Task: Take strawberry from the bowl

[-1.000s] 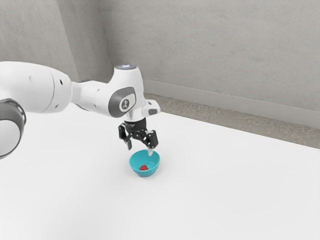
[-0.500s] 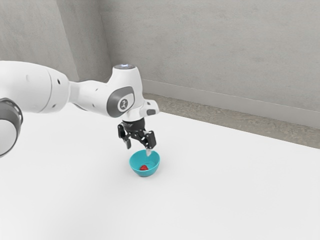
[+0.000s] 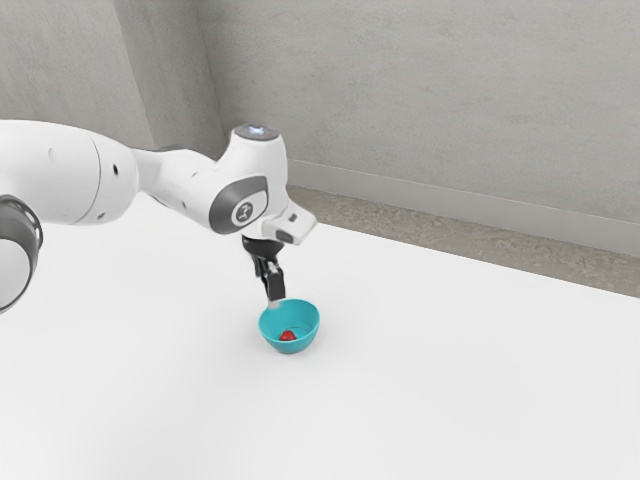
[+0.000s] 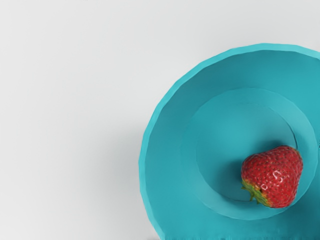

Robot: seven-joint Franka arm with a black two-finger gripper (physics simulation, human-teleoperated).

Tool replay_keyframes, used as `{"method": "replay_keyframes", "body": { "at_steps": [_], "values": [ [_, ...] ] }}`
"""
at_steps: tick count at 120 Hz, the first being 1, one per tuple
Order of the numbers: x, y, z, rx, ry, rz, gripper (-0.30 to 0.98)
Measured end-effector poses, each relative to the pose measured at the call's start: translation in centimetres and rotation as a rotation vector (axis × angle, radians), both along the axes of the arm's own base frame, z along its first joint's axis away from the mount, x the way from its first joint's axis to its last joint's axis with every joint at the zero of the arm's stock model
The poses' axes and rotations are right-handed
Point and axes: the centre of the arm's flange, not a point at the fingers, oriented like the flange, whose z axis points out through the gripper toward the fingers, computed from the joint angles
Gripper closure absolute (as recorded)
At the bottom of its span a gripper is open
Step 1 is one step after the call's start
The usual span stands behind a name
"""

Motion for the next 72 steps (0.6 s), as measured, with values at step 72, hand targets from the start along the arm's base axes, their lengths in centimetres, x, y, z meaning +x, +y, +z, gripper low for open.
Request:
{"method": "replay_keyframes", "body": {
  "at_steps": [72],
  "values": [
    [1.0,-1.7,-0.9,-0.016,-0.01,-0.546,0.0]
  ]
}}
